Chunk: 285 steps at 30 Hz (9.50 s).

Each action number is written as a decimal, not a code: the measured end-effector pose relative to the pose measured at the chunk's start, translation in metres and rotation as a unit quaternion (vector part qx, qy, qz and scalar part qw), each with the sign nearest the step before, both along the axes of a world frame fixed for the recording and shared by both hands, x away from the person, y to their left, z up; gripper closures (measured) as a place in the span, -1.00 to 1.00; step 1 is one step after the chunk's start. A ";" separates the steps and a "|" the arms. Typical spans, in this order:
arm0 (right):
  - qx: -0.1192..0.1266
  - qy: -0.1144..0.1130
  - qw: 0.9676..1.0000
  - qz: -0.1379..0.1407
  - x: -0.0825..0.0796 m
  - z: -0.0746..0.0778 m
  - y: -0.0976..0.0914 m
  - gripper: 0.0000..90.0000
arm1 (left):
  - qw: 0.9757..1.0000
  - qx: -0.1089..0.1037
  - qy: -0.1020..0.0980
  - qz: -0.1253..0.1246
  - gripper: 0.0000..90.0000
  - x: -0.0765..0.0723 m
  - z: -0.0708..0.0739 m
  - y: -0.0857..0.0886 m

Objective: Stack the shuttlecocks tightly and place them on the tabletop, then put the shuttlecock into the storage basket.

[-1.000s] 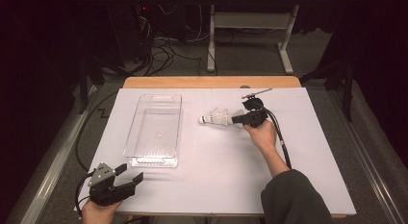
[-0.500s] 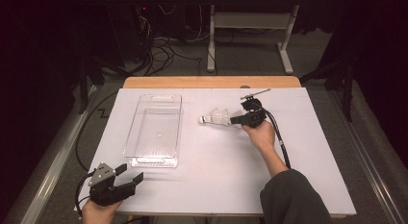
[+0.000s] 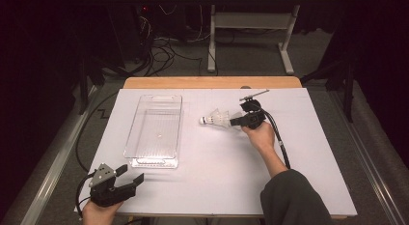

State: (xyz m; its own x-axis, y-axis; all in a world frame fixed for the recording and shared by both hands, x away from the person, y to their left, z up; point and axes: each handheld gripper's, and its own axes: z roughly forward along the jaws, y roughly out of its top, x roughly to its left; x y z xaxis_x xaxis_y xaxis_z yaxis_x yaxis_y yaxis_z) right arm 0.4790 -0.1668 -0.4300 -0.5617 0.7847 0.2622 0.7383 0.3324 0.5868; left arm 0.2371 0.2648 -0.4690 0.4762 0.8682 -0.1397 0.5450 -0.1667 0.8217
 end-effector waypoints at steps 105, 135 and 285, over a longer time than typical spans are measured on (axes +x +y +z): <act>-0.008 -0.024 1.000 -0.003 0.004 -0.003 0.016 -0.25 | 1.000 -0.009 -0.003 0.003 -0.36 -0.002 0.001 0.003; 0.007 -0.015 1.000 0.008 0.013 -0.008 0.037 -0.20 | 1.000 -0.009 -0.005 0.003 -0.36 -0.003 0.001 0.003; 0.027 -0.056 0.997 0.036 -0.018 0.036 0.034 0.98 | 1.000 -0.001 -0.012 0.004 -0.35 -0.004 0.003 0.002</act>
